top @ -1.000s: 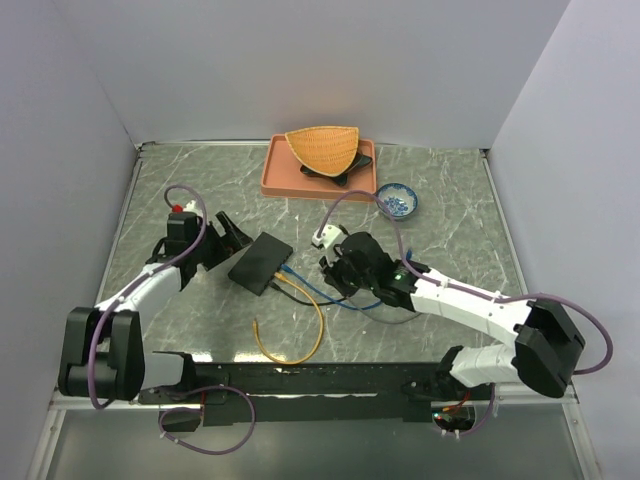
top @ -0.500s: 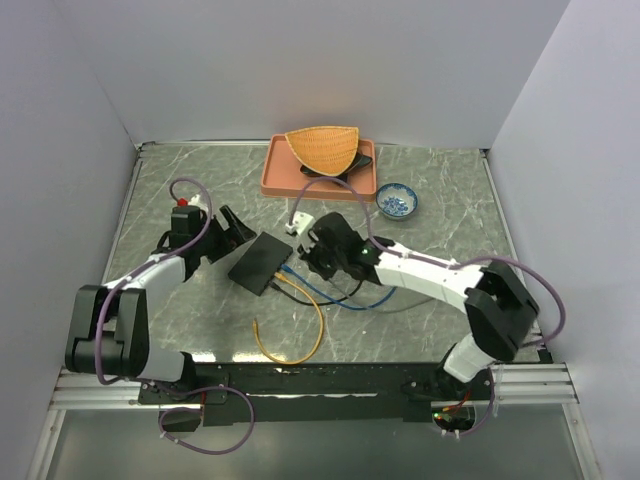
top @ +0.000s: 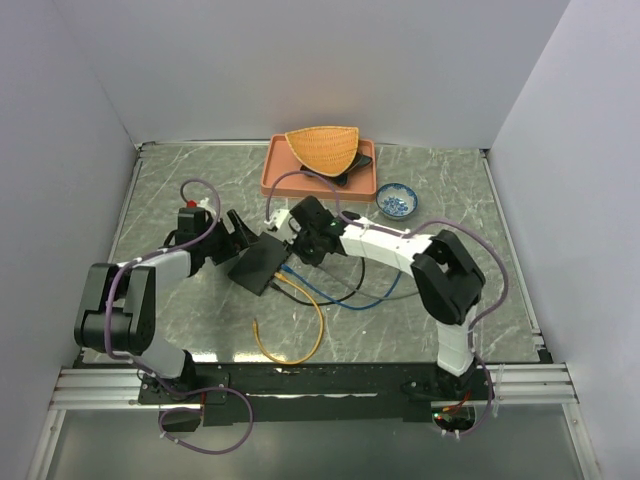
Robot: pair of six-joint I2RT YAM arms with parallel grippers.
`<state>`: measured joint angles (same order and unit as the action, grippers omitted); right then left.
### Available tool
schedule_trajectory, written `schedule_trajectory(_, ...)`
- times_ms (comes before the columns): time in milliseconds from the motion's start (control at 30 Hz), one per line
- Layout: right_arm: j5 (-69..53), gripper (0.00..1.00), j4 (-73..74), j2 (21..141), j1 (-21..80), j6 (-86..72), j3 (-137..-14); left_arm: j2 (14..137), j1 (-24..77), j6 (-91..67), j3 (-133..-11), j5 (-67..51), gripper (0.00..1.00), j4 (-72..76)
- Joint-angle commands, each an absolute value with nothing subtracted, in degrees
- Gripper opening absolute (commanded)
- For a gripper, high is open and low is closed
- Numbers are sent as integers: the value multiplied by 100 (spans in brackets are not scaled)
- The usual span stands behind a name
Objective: Insert the plug into the switch port
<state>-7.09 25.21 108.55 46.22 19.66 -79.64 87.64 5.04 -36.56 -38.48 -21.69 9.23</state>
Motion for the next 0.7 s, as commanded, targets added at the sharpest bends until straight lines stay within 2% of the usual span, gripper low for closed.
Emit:
schedule_trajectory(0, -809, 0, 2901, 11188, 4588, 2215, -8332, 8921, 510, -3498, -4017, -2505, 98, 1336)
schedule_trajectory(267, -642, 0, 2742, 11619, 4588, 2066, -8429, 9035, 580, -3472, -3929, -2417, 99, 1362)
schedule_trajectory(500, -457, 0, 2926, 11900, 4588, 2065, -8858, 9105, 668, -3445, -3911, -2364, 90, 1362)
schedule_trajectory(667, -448, 0, 3251, 12102, 4579, 2136, -9149, 9114, 686, -3331, -3876, -2066, 88, 1222)
